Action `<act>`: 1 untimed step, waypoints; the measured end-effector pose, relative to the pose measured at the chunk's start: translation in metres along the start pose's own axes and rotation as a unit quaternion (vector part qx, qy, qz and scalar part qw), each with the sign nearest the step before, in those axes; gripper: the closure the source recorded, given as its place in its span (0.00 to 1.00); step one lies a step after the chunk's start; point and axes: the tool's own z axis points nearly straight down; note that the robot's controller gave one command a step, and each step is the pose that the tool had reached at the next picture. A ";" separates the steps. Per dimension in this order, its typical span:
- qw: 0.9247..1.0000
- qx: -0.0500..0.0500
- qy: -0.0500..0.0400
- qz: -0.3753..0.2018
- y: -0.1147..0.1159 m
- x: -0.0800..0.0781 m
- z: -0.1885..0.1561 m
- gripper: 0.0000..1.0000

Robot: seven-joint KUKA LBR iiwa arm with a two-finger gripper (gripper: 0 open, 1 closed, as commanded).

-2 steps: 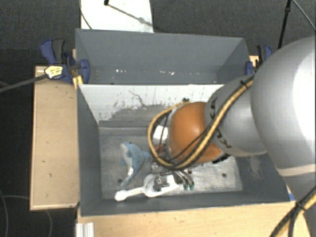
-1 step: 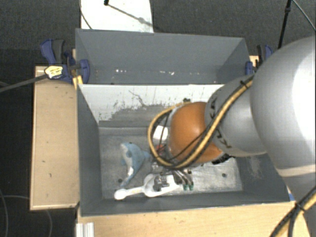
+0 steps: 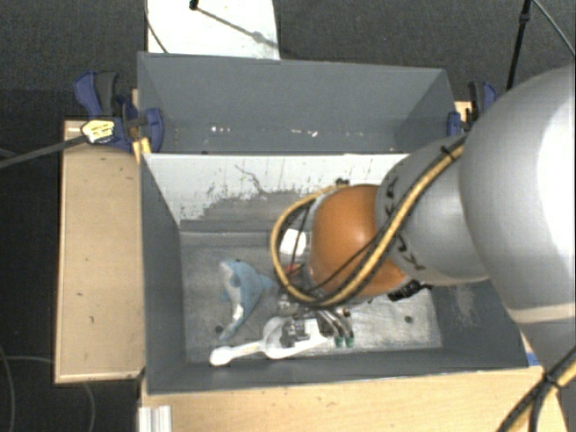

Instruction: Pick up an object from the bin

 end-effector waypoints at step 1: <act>1.000 0.001 -0.001 -0.007 -0.001 0.000 -0.016 1.00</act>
Offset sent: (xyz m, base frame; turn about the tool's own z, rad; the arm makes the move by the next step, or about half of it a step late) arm 0.0000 0.0000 0.0028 0.0000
